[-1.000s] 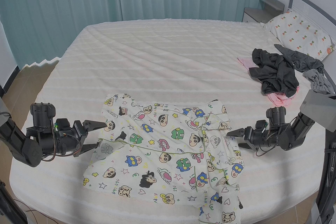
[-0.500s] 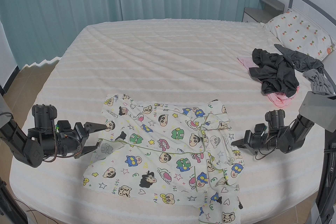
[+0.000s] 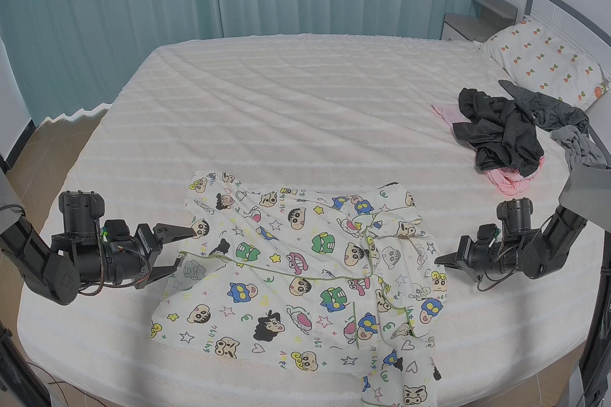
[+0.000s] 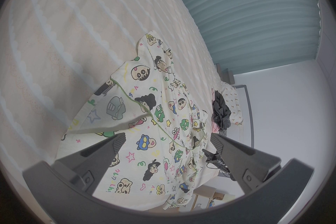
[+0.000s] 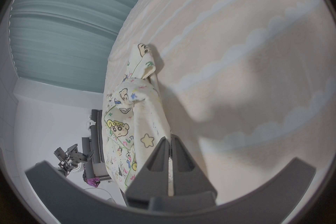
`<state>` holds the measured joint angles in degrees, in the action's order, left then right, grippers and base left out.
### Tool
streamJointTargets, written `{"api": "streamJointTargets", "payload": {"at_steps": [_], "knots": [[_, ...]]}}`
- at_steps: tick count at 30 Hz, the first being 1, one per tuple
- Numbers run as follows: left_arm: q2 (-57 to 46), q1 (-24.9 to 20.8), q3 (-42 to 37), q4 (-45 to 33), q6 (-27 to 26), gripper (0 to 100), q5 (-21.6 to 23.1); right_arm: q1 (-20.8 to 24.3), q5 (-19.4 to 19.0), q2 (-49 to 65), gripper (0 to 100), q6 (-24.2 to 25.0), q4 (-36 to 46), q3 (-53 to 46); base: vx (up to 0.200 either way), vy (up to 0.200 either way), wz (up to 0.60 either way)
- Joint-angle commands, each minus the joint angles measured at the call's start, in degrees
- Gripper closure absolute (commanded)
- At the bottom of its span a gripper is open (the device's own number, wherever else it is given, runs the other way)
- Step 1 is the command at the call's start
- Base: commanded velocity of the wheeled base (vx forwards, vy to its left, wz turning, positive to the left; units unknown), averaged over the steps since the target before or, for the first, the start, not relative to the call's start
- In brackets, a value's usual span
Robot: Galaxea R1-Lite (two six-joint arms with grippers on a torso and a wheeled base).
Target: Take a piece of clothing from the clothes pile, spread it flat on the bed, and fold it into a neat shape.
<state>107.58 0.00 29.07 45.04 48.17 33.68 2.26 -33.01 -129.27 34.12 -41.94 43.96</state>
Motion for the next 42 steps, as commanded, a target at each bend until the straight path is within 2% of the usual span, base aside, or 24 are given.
{"api": "streamJointTargets", "payload": {"at_steps": [1, 9, 13, 30, 33, 38, 42], "knots": [[0.3, -0.1, -0.2, 0.0, 0.0, 0, 0.0, -1.5, 1.7, 1.5, 100, -0.3, 0.0, -0.5, 0.000, 0.000, 0.00], [0.7, -0.4, -0.6, 0.0, -2.4, 0, -1.0, -4.6, 3.3, 2.8, 100, -2.5, 0.3, -2.3, 0.000, 0.000, 0.00], [1.5, -1.6, -0.6, 0.1, -3.0, 0, -3.0, -6.0, 4.3, 2.4, 100, -2.8, 0.4, -1.8, 0.000, 0.000, 0.00], [3.3, -1.4, -0.3, 0.7, -3.1, 0, -3.4, -11.0, 4.4, 2.4, 100, -3.2, 0.7, 0.2, 0.000, 0.000, 0.00], [4.7, -1.1, -0.7, 4.0, -3.1, 0, -4.1, -12.0, 4.4, 2.4, 100, -3.2, 1.1, 0.8, 0.000, 0.000, 0.00], [8.9, -1.3, -1.4, 9.7, -3.2, 0, -8.2, -13.2, 4.4, 2.4, 100, -3.3, 2.0, 1.6, 0.000, 0.000, 0.00], [10.5, -1.2, -1.4, 11.0, -3.0, 0, -8.4, -13.7, 4.4, 2.3, 100, -3.4, 2.0, 1.7, 0.000, 0.000, 0.00]]}}
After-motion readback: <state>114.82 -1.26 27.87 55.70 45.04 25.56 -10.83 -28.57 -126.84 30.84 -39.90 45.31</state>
